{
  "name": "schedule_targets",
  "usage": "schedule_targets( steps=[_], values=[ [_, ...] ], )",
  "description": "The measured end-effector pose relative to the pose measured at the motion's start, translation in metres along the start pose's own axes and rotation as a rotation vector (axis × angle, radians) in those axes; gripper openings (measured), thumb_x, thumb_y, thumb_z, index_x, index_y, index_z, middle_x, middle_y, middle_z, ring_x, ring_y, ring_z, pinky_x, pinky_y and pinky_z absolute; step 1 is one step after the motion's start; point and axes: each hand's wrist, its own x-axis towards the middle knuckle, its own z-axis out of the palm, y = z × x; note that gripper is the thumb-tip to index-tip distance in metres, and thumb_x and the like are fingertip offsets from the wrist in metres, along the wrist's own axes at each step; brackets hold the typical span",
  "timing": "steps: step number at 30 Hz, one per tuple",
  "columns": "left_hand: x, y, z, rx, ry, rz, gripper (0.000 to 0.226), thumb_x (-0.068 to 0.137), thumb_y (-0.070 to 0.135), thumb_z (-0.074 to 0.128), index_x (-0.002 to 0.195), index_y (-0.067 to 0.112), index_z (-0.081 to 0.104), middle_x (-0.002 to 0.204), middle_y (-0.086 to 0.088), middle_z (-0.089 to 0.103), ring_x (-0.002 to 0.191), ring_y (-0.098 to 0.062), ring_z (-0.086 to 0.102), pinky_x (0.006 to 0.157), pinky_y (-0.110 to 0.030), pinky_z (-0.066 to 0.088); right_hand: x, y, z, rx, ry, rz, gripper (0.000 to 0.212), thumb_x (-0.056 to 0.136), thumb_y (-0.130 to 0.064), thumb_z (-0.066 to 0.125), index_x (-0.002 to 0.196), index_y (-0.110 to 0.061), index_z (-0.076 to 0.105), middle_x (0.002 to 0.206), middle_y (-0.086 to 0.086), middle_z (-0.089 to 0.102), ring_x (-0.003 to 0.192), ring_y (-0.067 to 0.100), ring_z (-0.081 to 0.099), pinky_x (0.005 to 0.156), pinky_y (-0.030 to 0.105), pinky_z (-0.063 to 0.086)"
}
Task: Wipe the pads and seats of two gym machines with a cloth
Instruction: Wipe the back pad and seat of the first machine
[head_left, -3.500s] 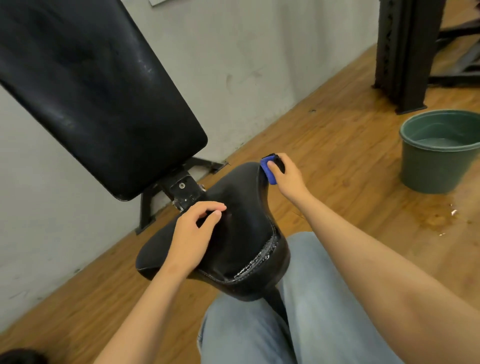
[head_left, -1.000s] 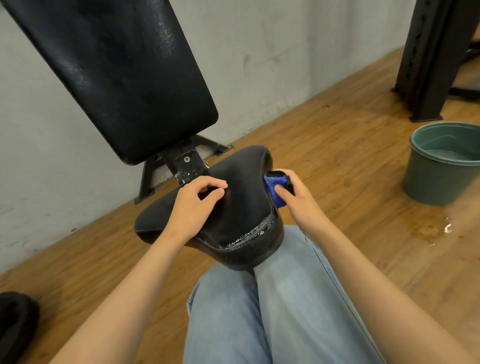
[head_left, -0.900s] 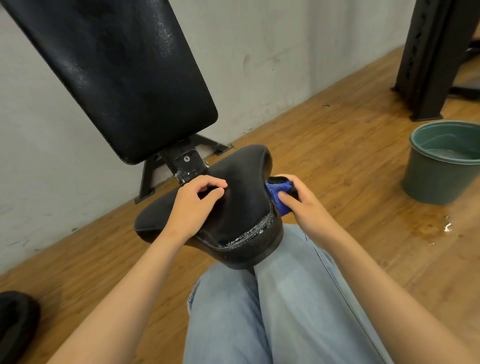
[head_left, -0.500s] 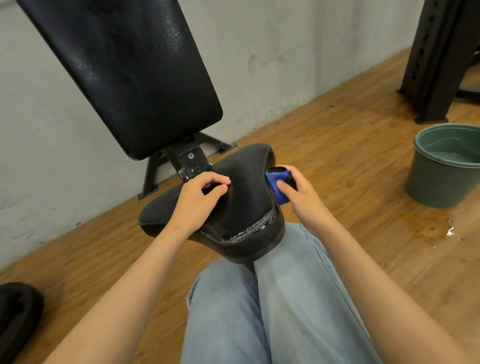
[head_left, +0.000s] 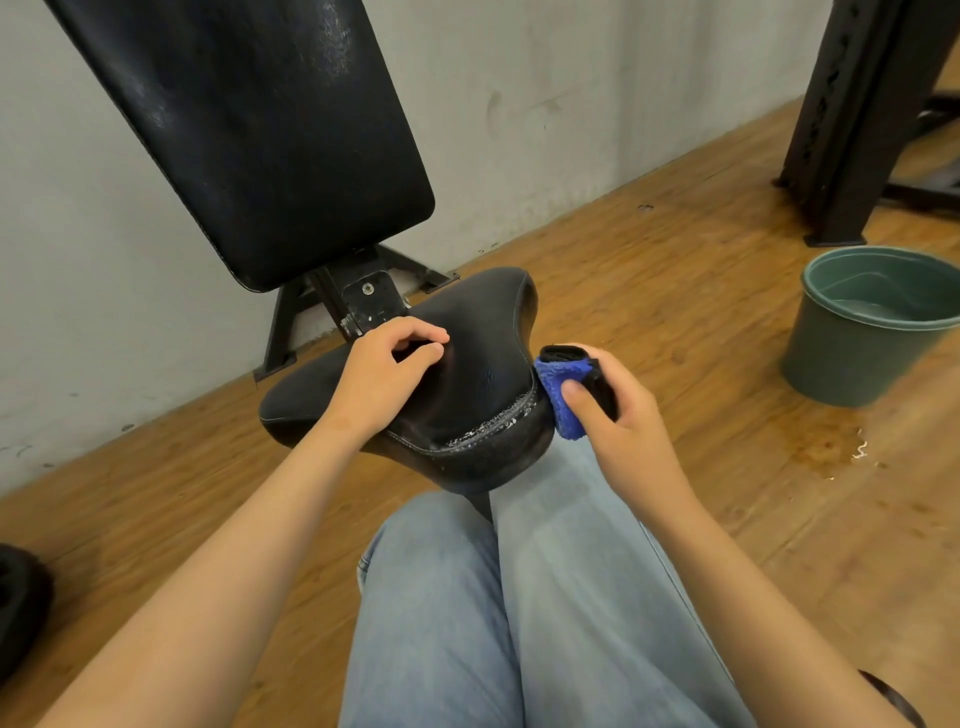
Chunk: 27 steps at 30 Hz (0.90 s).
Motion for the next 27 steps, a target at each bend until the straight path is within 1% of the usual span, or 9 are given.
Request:
schedule_targets(
  steps=[3, 6, 8, 11, 15, 19, 21, 23, 27],
  values=[
    [0.000, 0.000, 0.001, 0.002, 0.000, -0.001, 0.017, 0.094, 0.018, 0.057, 0.103, 0.023, 0.070, 0.108, 0.019, 0.064, 0.109, -0.006, 0.054, 0.099, -0.029, 0.040, -0.012, -0.003, 0.005, -0.098, 0.087, -0.019, 0.030, 0.089, -0.016, 0.053, 0.118, -0.018, 0.063, 0.115, -0.004, 0.064, 0.113, 0.009, 0.057, 0.096, 0.023, 0.043],
    [0.000, -0.001, 0.002, -0.009, 0.001, 0.002, 0.016, 0.094, 0.018, 0.057, 0.103, 0.022, 0.070, 0.110, 0.016, 0.065, 0.108, -0.006, 0.056, 0.101, -0.032, 0.042, -0.029, -0.013, 0.012, -0.199, 0.156, -0.114, 0.030, 0.087, -0.013, 0.058, 0.116, -0.017, 0.064, 0.111, -0.001, 0.062, 0.108, 0.002, 0.056, 0.091, 0.012, 0.039],
    [-0.001, -0.002, 0.001, -0.012, 0.003, 0.006, 0.016, 0.093, 0.018, 0.058, 0.102, 0.022, 0.070, 0.109, 0.015, 0.066, 0.108, -0.006, 0.056, 0.102, -0.034, 0.043, -0.042, -0.019, 0.021, -0.267, 0.137, -0.189, 0.032, 0.084, -0.015, 0.061, 0.116, -0.016, 0.064, 0.109, 0.000, 0.057, 0.105, 0.002, 0.054, 0.088, 0.008, 0.037],
    [-0.001, -0.003, 0.001, -0.012, 0.006, 0.016, 0.016, 0.093, 0.019, 0.058, 0.102, 0.023, 0.070, 0.109, 0.014, 0.066, 0.108, -0.006, 0.057, 0.103, -0.036, 0.042, -0.053, -0.022, 0.027, -0.366, 0.090, -0.261, 0.038, 0.079, -0.020, 0.060, 0.116, -0.019, 0.065, 0.104, -0.002, 0.050, 0.100, 0.008, 0.053, 0.086, 0.010, 0.038],
    [-0.001, -0.003, 0.001, -0.005, 0.012, 0.016, 0.016, 0.094, 0.020, 0.057, 0.102, 0.023, 0.071, 0.110, 0.014, 0.066, 0.110, -0.008, 0.056, 0.103, -0.034, 0.041, -0.041, -0.020, 0.014, -0.332, 0.179, -0.193, 0.032, 0.082, -0.016, 0.066, 0.114, -0.018, 0.065, 0.102, 0.003, 0.054, 0.098, -0.001, 0.053, 0.086, 0.008, 0.037],
    [-0.003, -0.003, 0.001, -0.013, 0.014, 0.021, 0.015, 0.093, 0.019, 0.058, 0.101, 0.022, 0.071, 0.108, 0.014, 0.066, 0.107, -0.005, 0.056, 0.100, -0.027, 0.041, -0.033, -0.022, 0.013, -0.337, 0.259, -0.127, 0.030, 0.084, -0.012, 0.067, 0.114, -0.016, 0.065, 0.102, 0.005, 0.057, 0.097, -0.006, 0.052, 0.086, 0.006, 0.036],
    [-0.003, -0.002, 0.001, -0.014, 0.015, 0.022, 0.015, 0.093, 0.019, 0.058, 0.101, 0.022, 0.071, 0.107, 0.015, 0.065, 0.106, -0.004, 0.056, 0.098, -0.025, 0.040, -0.039, -0.027, 0.021, -0.324, 0.245, -0.147, 0.030, 0.083, -0.014, 0.066, 0.113, -0.016, 0.066, 0.100, 0.003, 0.056, 0.095, -0.006, 0.052, 0.083, 0.004, 0.036],
    [-0.004, -0.002, 0.000, -0.007, 0.015, 0.024, 0.016, 0.094, 0.019, 0.058, 0.102, 0.022, 0.070, 0.106, 0.015, 0.064, 0.106, -0.004, 0.056, 0.096, -0.023, 0.039, -0.051, -0.031, 0.032, -0.337, 0.178, -0.184, 0.032, 0.081, -0.016, 0.066, 0.113, -0.017, 0.066, 0.099, 0.001, 0.054, 0.095, -0.001, 0.053, 0.081, 0.005, 0.037],
    [-0.006, -0.001, 0.000, -0.007, 0.010, 0.020, 0.016, 0.094, 0.019, 0.057, 0.103, 0.021, 0.070, 0.109, 0.012, 0.065, 0.106, -0.004, 0.056, 0.095, -0.020, 0.038, -0.061, -0.034, 0.032, -0.330, 0.037, -0.192, 0.034, 0.079, -0.019, 0.070, 0.112, -0.027, 0.066, 0.099, -0.007, 0.056, 0.096, 0.008, 0.057, 0.079, 0.010, 0.041]
  ],
)
